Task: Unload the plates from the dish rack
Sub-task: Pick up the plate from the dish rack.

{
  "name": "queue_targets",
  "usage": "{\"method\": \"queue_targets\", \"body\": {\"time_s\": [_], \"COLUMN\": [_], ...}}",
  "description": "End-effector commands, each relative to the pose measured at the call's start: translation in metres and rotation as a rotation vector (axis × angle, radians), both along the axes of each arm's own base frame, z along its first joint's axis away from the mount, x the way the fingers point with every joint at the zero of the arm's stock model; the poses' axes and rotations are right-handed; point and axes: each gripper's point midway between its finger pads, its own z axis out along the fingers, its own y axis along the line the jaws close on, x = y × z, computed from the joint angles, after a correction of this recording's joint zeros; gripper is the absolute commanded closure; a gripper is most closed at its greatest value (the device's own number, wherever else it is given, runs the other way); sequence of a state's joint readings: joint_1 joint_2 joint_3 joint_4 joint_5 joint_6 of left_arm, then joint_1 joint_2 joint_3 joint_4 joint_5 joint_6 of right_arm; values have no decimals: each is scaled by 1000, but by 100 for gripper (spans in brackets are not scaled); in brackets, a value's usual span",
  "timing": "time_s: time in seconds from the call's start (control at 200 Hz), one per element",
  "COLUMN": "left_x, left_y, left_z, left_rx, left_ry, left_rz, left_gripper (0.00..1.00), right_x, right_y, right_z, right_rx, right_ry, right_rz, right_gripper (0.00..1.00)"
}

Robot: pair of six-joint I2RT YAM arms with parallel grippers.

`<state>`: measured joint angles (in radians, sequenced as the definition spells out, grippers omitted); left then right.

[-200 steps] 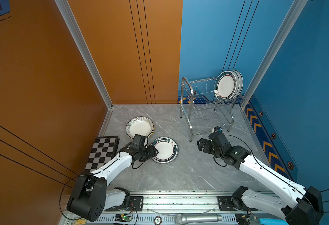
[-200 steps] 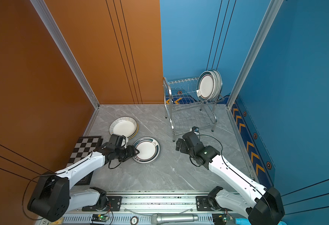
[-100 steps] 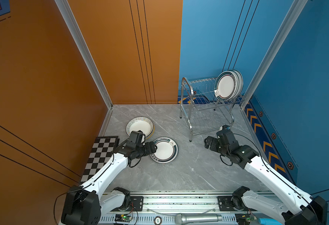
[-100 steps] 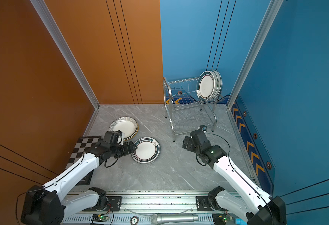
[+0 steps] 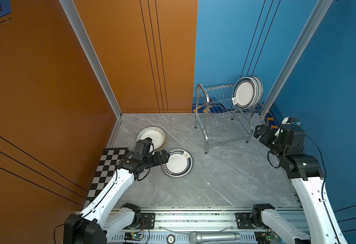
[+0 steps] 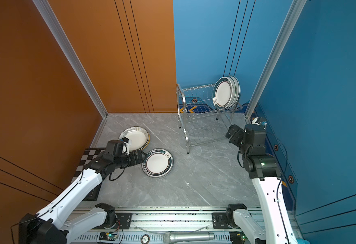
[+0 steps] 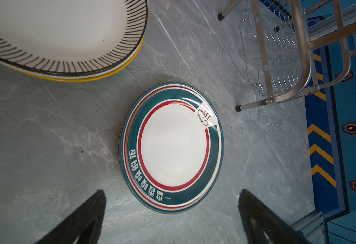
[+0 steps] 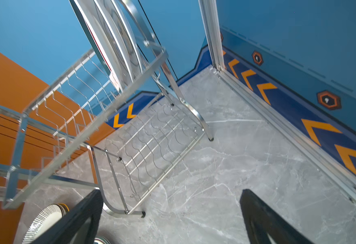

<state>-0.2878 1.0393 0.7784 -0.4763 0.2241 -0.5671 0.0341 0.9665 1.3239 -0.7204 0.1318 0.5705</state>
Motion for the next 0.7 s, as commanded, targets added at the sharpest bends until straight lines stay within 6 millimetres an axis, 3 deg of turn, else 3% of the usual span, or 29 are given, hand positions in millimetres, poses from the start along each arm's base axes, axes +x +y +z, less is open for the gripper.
{"method": "queue_targets", "body": {"time_s": [0.0, 0.105, 0.24, 0.26, 0.486, 0.696], "left_x": [-1, -2, -3, -3, -6, -6], "left_y": [-1, 0, 1, 1, 4, 6], "left_z": [10, 10, 8, 8, 2, 0], "left_rx": [-2, 0, 2, 3, 2, 0], "left_ry": [-17, -19, -20, -19, -3, 3], "left_rz": [-22, -27, -28, -28, -18, -12], "left_gripper": [2, 2, 2, 2, 2, 2], "right_x": [16, 41, 76, 80, 118, 136], "right_y": [9, 21, 43, 45, 60, 62], "right_z": [30, 56, 66, 75, 69, 60], "right_rx": [4, 12, 36, 31, -24, -60], "right_ry": [-27, -42, -28, -47, -11, 3], "right_rz": [85, 167, 288, 295, 332, 342], "right_gripper": [0, 0, 0, 0, 0, 0]}}
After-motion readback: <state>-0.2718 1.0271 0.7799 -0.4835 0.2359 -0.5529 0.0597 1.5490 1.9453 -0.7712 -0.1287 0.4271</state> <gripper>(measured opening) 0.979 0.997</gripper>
